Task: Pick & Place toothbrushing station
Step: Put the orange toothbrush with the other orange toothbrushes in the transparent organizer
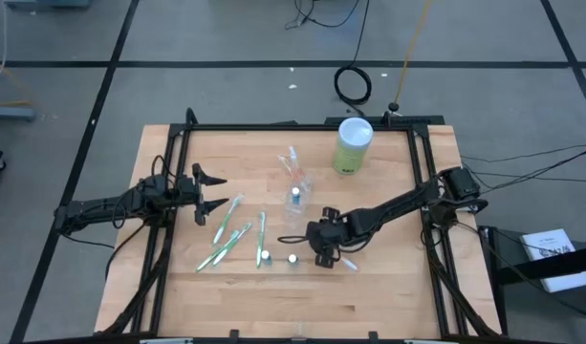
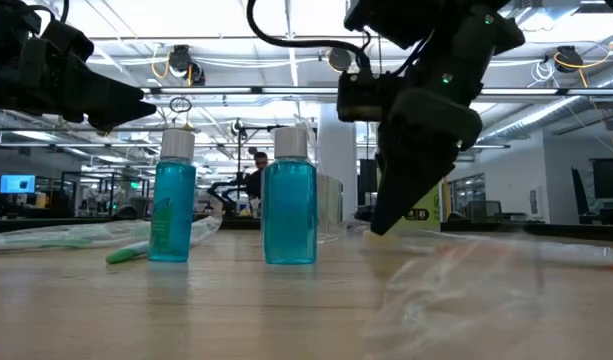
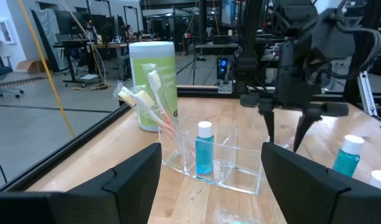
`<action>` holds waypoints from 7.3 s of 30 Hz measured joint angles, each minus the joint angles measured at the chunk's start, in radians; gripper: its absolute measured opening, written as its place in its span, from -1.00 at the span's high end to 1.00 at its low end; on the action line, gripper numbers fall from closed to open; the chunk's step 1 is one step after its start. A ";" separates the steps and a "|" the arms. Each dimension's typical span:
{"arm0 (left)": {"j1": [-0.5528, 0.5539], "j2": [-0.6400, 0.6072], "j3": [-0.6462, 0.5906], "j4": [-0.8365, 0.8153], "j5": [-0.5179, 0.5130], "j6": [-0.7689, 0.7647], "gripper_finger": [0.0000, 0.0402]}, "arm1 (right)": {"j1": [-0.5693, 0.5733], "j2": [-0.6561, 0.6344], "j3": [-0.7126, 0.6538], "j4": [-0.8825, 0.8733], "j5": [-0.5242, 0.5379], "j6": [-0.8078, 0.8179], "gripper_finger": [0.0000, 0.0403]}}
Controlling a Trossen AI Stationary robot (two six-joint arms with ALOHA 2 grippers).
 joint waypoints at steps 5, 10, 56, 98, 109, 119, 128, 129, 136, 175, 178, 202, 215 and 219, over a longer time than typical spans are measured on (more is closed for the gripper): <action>0.000 0.000 0.000 0.000 0.000 0.000 -0.42 | 0.000 0.030 0.001 0.006 0.000 0.000 -0.02; 0.000 0.000 0.000 0.000 0.000 0.000 -0.42 | -0.003 0.041 0.001 0.002 0.002 0.000 0.04; 0.000 0.000 0.000 0.000 0.000 0.000 -0.42 | -0.103 -0.376 -0.042 0.234 0.361 -0.377 0.89; 0.000 0.000 0.000 0.000 0.000 0.000 -0.42 | -0.451 -0.029 -0.415 1.664 0.028 -0.471 0.92; 0.000 0.000 0.000 0.000 0.000 0.000 -0.42 | -0.448 -0.088 -0.415 1.700 0.025 -0.493 0.91; 0.000 0.000 0.000 0.000 0.000 0.000 -0.42 | -0.482 -0.092 -0.415 1.668 0.029 -0.566 0.91; 0.000 0.000 0.000 0.000 0.000 0.000 -0.42 | -0.490 -0.058 -0.415 1.570 0.025 -0.482 0.91; 0.000 0.000 0.000 0.000 0.000 0.000 -0.42 | -0.487 -0.058 -0.415 1.561 0.025 -0.477 0.91; 0.000 0.000 0.000 0.000 0.000 0.000 -0.42 | -0.486 -0.059 -0.415 1.467 0.025 -0.473 0.91; 0.000 0.000 0.000 0.000 0.000 0.000 -0.42 | -0.431 -0.209 -0.417 1.265 0.021 -0.396 -0.10; 0.000 0.000 0.000 0.000 0.000 0.000 -0.42 | -0.399 -0.263 -0.416 1.134 0.020 -0.406 -0.11; 0.000 0.000 0.000 0.000 0.000 0.000 -0.42 | -0.293 -0.365 -0.416 0.761 -0.035 -0.312 -0.05; 0.000 0.000 0.000 0.000 0.000 0.000 -0.42 | -0.359 -0.365 -0.416 0.945 -0.162 -0.213 -0.05; 0.000 0.000 0.000 0.000 0.000 0.000 -0.42 | -0.363 -0.340 -0.415 0.992 -0.188 -0.203 -0.05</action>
